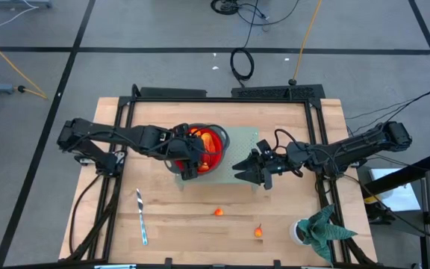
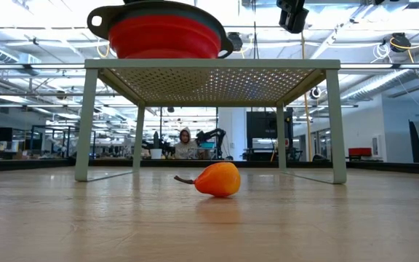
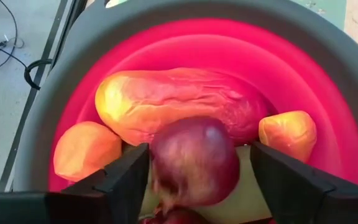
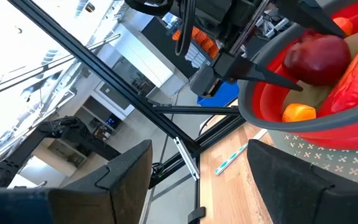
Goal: Pick & Place Fruit
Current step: Put the pomegranate fruit into the strainer, then put the peach fruit into the strainer
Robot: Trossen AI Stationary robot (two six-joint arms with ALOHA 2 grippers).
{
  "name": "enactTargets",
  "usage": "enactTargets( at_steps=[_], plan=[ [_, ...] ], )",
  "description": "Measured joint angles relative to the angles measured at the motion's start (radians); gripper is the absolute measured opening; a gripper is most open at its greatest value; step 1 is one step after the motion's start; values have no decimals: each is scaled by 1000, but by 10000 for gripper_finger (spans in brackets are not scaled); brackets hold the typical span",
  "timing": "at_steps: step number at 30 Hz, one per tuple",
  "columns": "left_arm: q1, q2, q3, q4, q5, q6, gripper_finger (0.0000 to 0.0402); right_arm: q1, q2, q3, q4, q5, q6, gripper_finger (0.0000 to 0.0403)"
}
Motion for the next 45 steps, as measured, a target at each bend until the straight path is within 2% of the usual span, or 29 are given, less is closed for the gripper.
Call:
enactTargets(
  at_steps=[8,11,15,19,25,37,40,45],
  plan=[
    [-3,-68,0,-2,0,-9,318,0,0,0,0,-3,-61,256],
    [-7,-115,0,-6,1,-31,317,2,0,0,0,-13,-111,256],
    [-17,-186,0,-14,11,-82,311,3,0,0,0,-78,-156,256],
    [-19,-254,0,-30,49,-108,312,23,0,0,0,-81,-210,256],
    [-31,-336,1,-83,51,-134,311,87,0,0,17,-78,-288,256],
    [-67,-404,1,-115,52,-120,308,255,0,0,30,9,-272,216],
    [-84,-404,1,-114,52,-122,308,300,0,0,31,60,-267,203],
    [-125,-404,1,-106,53,-113,308,375,0,0,30,137,-361,179]
  ],
)
